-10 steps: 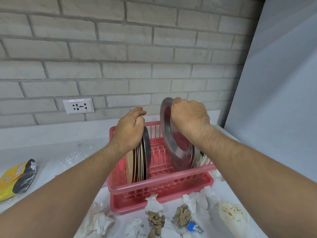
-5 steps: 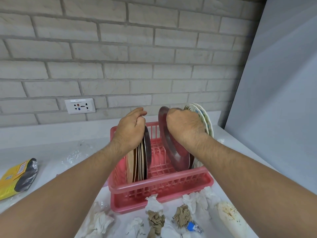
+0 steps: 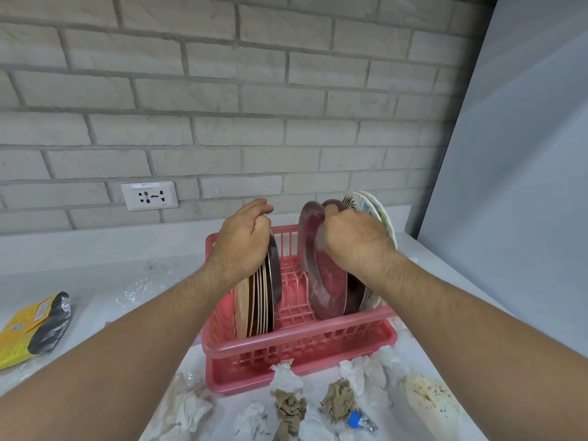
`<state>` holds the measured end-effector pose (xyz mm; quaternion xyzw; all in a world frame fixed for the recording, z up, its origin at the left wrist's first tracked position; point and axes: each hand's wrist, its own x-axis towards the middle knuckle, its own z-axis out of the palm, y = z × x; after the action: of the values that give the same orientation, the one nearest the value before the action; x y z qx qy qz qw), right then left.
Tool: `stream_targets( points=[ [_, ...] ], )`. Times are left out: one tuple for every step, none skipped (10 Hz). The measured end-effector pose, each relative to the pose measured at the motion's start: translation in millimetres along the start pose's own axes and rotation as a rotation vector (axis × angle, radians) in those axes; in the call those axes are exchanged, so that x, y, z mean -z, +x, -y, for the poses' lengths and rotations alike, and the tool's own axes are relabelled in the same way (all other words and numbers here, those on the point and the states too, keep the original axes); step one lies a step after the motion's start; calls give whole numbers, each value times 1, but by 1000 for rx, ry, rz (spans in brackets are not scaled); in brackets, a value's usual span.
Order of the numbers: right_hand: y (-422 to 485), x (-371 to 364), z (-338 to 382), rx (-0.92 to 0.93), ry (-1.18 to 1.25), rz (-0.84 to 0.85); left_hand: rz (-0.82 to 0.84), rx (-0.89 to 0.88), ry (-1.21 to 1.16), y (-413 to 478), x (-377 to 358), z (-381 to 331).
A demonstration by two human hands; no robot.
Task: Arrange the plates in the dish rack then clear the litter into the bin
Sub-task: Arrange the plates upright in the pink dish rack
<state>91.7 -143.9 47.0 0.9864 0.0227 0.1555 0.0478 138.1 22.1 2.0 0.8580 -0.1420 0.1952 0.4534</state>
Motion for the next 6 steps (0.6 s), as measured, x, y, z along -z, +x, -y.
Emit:
stream_targets(
  points=[
    [1,-6,-1,10,-7,-3,1,1,-1,0,0,0],
    [1,-7,-3,8,12,11,0,-1,-1,0,0,0],
    [-3,-4,-3,-3,27,19,-4,-1,-7,0,0,0],
    [-8,-3,-2,-11,47,50,-7,-2,-9,-1,-1,0],
    [-6,-3,-1,-34,57,140,-10,-3,-19,-1,-1,0],
    [0,-1,1,-72,85,158,-9,-2,-30,-1,-1,0]
  ],
)
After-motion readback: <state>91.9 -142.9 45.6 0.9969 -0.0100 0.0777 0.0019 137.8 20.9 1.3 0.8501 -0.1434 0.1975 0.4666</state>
